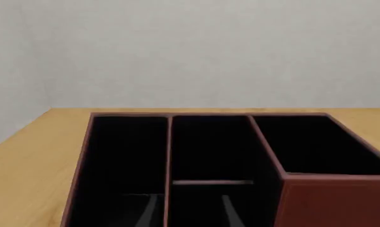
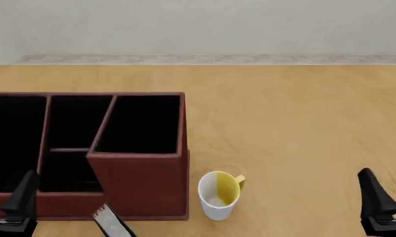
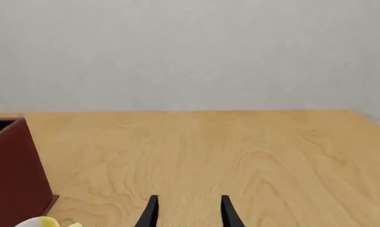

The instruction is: Pick up the book and place it in the right compartment of the caddy.

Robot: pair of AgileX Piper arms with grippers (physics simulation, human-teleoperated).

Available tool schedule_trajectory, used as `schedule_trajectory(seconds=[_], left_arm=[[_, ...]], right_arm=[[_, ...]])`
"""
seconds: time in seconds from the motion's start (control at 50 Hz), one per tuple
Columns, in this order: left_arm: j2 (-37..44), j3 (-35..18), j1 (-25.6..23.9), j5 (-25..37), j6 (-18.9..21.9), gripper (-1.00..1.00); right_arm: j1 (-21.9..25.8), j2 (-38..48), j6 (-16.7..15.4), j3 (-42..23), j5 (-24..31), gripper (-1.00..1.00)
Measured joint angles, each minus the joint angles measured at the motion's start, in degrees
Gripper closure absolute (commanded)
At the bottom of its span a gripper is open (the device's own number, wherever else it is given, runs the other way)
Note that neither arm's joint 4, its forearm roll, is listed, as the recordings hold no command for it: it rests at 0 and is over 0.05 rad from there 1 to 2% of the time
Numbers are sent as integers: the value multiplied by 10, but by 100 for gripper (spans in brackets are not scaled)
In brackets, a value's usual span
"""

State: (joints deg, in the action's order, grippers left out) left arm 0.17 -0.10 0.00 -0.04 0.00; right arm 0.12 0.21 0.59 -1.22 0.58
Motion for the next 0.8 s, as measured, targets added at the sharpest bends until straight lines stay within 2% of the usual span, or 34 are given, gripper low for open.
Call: schedule_trajectory(seconds=[0.42, 0.56, 0.8], left_arm=[[2, -1, 0, -1, 0, -100], [2, -1, 0, -1, 0, -100], [3, -1, 0, -1, 0, -100]], right_arm=[[8, 0, -52, 7, -13, -100], [42, -1, -76, 6, -12, -100], [139, 35, -132, -16, -9, -100]])
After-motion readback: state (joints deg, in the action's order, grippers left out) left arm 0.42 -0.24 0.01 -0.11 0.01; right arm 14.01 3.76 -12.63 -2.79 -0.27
